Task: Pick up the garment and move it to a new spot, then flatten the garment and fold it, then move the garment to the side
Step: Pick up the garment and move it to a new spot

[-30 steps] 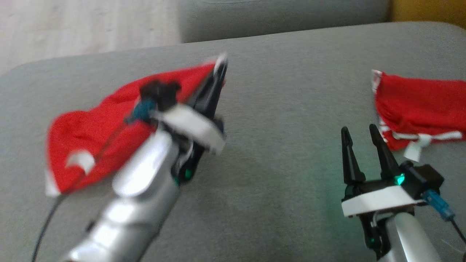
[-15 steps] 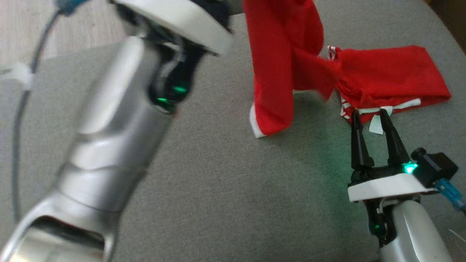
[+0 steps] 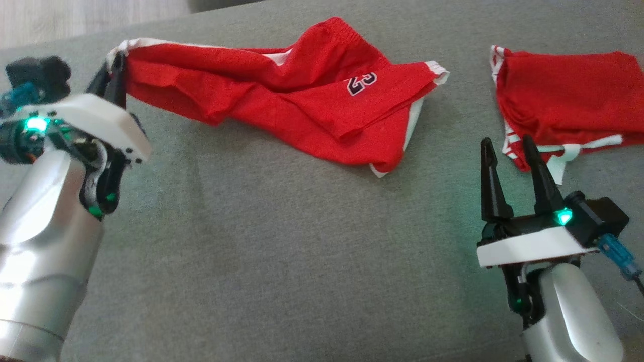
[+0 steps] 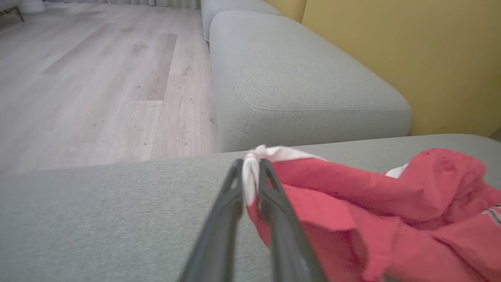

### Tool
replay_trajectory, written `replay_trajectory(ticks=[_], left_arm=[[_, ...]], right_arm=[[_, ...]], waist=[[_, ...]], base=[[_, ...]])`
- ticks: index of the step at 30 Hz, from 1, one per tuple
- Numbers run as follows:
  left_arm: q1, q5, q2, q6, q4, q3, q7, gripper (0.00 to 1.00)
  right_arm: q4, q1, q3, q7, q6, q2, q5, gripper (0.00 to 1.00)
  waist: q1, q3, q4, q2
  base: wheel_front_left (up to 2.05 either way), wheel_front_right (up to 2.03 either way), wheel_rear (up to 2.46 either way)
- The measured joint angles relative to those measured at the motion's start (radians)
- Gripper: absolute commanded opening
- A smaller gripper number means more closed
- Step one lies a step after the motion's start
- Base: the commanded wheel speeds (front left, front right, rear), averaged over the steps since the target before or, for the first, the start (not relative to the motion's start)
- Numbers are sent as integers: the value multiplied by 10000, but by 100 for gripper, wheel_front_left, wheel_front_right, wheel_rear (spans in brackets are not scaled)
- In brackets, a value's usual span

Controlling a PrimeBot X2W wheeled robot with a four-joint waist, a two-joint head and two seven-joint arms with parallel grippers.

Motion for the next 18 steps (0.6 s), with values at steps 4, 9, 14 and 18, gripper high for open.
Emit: replay_trajectory(ticks=[4,9,14,18], left_arm=[[-34,619,-6,90,782,-184,-999,100],[-41,895,-516,61,1250,-328,-2418,100],[12,1166,-940,-113,1099,-520,-3461,100],[643,1565,-1087,40,391,-593,-3726,100]], right_arm=[[4,-93,-6,0,0,-2,-236,100],[33,-92,-171,-2,0,-2,-614,100],[173,-68,-295,-2,0,-2,-836,100],[265,-22,-370,-2,0,-2,-857,100]], waist=[[0,193,220,0],[-1,170,680,0],[-2,-146,1209,0],[-3,-555,1649,0]], base=[[0,0,0],[0,0,0],[0,0,0],[0,0,0]])
